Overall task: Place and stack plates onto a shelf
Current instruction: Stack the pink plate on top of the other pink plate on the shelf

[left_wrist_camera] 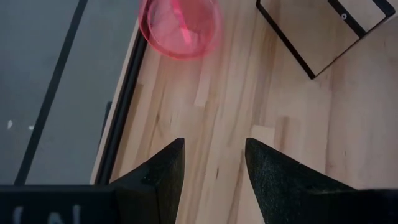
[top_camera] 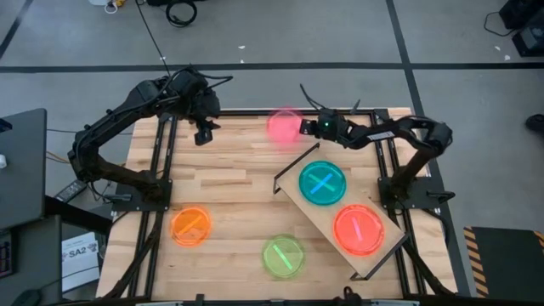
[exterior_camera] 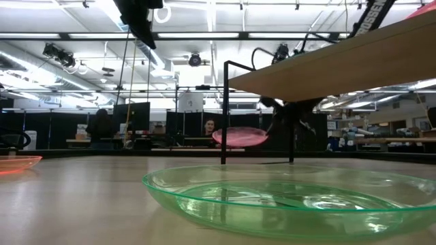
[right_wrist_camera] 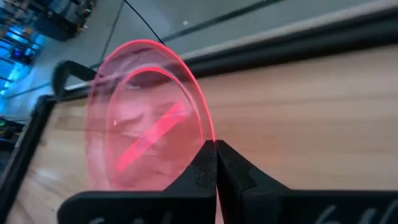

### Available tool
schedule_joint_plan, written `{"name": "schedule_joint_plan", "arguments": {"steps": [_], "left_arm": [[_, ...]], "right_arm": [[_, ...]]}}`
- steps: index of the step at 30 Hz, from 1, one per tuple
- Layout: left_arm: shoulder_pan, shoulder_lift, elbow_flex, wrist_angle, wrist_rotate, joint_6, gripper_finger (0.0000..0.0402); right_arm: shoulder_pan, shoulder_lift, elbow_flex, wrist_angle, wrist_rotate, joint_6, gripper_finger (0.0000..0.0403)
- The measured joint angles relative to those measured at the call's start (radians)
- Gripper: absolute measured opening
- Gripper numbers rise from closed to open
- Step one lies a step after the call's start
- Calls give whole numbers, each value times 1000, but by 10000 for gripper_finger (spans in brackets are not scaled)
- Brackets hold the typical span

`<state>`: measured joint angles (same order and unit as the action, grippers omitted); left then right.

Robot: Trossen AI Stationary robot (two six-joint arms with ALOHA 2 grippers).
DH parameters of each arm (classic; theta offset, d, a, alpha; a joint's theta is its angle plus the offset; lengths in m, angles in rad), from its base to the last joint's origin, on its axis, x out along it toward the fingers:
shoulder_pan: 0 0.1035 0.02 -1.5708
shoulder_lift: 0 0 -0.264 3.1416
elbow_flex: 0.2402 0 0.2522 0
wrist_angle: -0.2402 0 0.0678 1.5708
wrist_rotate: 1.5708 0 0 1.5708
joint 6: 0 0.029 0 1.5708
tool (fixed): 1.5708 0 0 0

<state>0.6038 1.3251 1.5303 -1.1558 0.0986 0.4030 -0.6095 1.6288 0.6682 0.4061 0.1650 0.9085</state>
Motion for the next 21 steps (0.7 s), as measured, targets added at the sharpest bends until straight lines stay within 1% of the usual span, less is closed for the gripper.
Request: {"name": "schedule_joint_plan", "arguments": {"steps": [4,11,21], "left_arm": [[0,0,0,-5,8,0,176],[0,0,0,-4,97,-8,176],[-4,2,0,52,106,-27,176]], "right_arm": [[-12,-77,0,-37,0,-42,2],[-40,-218,0,-111,-1,-106,1],[-79,-413,0,-222,-13,-169,0]]}}
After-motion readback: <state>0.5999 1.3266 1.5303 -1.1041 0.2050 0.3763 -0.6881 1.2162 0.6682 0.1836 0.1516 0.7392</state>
